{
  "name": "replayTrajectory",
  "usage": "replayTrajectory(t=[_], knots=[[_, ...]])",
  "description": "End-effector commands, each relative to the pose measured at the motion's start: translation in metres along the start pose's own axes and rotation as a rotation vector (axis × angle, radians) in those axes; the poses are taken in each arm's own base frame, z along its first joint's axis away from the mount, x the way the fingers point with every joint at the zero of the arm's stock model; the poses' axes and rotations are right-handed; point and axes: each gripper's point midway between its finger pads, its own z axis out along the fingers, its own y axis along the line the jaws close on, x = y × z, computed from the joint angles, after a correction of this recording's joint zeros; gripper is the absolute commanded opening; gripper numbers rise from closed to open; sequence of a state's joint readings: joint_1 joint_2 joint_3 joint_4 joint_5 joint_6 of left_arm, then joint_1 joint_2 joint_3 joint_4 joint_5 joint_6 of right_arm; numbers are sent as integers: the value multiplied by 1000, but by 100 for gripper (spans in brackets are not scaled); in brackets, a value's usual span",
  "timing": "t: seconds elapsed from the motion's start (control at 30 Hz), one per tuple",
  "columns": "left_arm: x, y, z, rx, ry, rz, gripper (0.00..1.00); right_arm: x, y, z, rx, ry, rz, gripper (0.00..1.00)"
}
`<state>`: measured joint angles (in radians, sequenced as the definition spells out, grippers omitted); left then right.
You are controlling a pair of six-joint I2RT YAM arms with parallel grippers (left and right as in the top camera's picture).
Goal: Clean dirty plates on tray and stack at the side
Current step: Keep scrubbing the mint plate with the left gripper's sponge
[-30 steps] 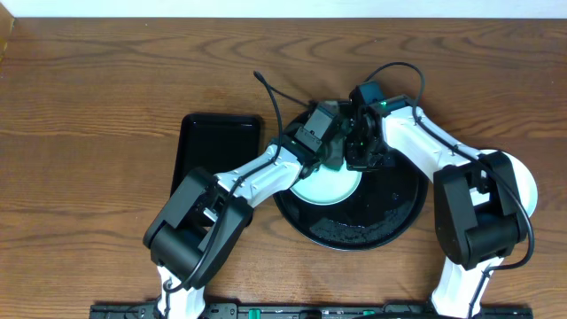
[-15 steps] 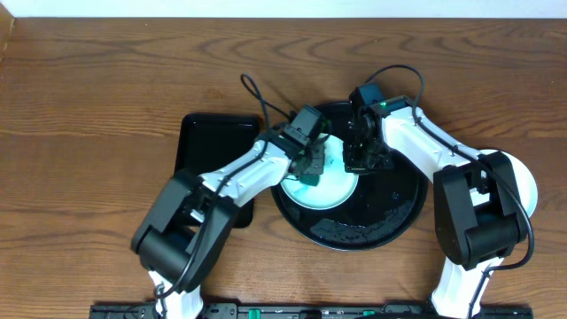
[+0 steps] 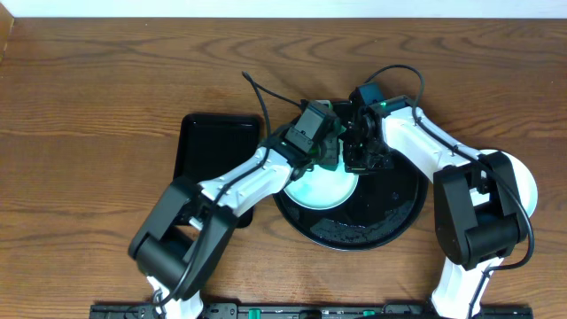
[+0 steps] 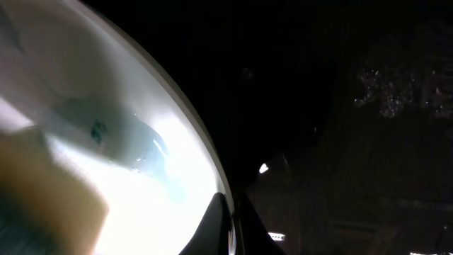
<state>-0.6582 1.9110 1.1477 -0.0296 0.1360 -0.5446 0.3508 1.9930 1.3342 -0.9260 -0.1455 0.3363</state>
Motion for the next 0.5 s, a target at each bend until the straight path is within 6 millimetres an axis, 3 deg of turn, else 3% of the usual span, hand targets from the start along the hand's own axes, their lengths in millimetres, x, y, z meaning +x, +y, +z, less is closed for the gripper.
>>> replayTrajectory(t=[0.0, 0.2, 0.37, 0.47], knots=[[5, 9, 20, -10, 4, -49, 8, 3, 2, -3, 7, -1, -12, 1], [22, 24, 41, -41, 46, -53, 8, 4, 3, -3, 7, 0, -12, 1], [42, 46, 32, -124, 145, -62, 8, 3, 2, -3, 8, 0, -12, 1], [43, 59, 19, -163, 178, -86, 8, 3, 2, -3, 8, 0, -12, 1]])
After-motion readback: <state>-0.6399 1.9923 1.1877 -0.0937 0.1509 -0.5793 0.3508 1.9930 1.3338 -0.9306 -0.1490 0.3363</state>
